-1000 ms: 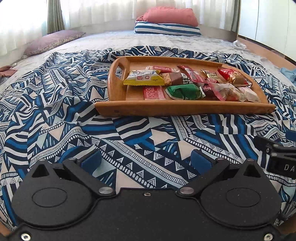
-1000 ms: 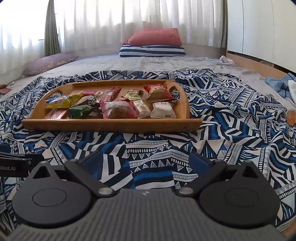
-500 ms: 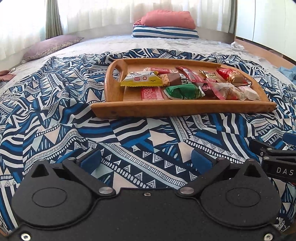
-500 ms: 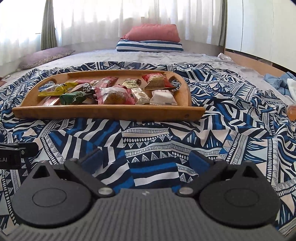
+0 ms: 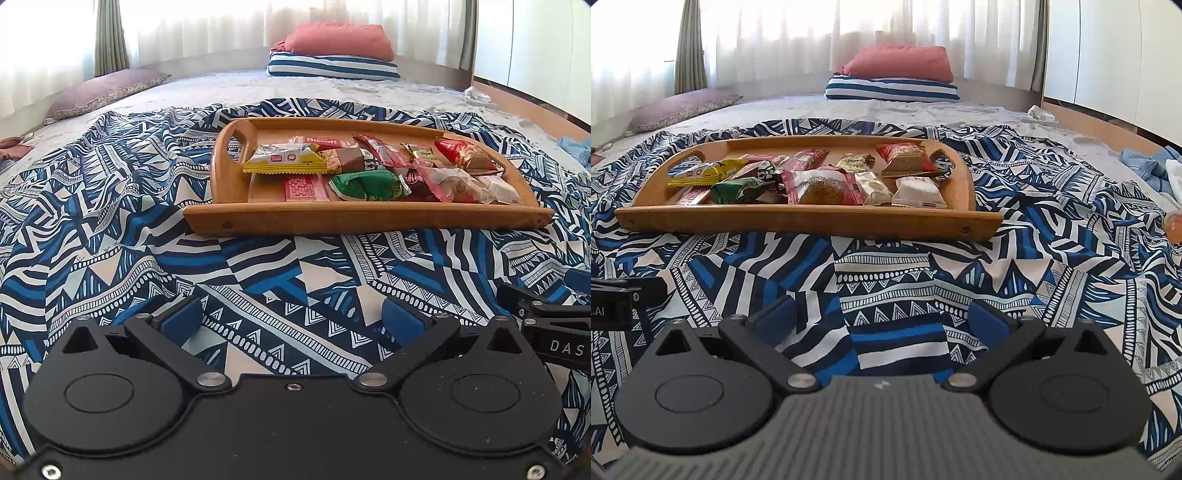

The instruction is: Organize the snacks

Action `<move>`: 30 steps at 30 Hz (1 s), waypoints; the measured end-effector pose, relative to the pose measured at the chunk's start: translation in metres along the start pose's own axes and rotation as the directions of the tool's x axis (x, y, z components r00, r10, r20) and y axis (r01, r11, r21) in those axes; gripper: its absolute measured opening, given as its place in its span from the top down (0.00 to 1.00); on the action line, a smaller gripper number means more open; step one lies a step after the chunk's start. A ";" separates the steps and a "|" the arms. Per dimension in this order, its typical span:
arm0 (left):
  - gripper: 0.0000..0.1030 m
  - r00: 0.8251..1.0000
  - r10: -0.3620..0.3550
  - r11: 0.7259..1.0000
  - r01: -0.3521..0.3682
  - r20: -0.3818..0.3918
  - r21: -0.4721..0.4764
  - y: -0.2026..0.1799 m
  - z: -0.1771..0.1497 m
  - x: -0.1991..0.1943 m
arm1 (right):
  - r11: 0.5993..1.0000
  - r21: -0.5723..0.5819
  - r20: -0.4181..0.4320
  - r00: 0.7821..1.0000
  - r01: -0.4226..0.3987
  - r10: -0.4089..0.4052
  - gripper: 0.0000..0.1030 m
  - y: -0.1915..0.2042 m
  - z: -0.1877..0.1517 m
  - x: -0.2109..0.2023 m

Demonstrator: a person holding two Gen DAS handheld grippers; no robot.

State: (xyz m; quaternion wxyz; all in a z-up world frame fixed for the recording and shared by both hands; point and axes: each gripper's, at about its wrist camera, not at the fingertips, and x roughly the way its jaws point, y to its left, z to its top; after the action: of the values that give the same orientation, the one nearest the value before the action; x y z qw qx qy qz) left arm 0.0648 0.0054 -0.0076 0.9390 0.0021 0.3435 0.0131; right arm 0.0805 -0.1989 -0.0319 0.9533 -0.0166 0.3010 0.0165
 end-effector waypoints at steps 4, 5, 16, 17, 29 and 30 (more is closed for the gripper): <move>0.00 1.000 0.001 1.000 -0.001 0.001 -0.008 0.000 0.000 0.001 | 1.000 -0.001 -0.003 1.000 -0.003 0.003 0.00 0.000 0.000 0.000; 0.00 1.000 0.002 1.000 -0.002 -0.002 -0.007 0.000 0.000 0.001 | 1.000 0.000 -0.004 1.000 -0.004 0.004 0.00 0.000 0.000 0.000; 0.00 1.000 0.001 1.000 -0.001 -0.013 -0.008 0.000 0.001 0.003 | 1.000 -0.001 -0.003 1.000 -0.003 0.003 0.00 0.000 0.000 0.000; 0.00 1.000 0.001 1.000 -0.001 -0.013 -0.008 0.000 0.002 0.003 | 1.000 -0.001 -0.003 1.000 -0.003 0.003 0.00 0.000 0.000 0.000; 0.00 1.000 0.000 1.000 0.000 -0.017 -0.008 0.000 0.002 0.004 | 1.000 -0.001 -0.003 1.000 -0.003 0.003 0.00 0.000 0.000 0.000; 0.00 1.000 0.000 1.000 -0.001 -0.018 -0.008 0.000 0.002 0.004 | 1.000 -0.001 -0.003 1.000 -0.003 0.003 0.00 0.000 0.000 0.000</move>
State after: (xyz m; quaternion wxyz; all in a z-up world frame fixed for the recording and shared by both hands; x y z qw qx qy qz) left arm 0.0691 0.0060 -0.0086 0.9359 -0.0015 0.3520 0.0147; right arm 0.0804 -0.1993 -0.0319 0.9529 -0.0166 0.3024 0.0181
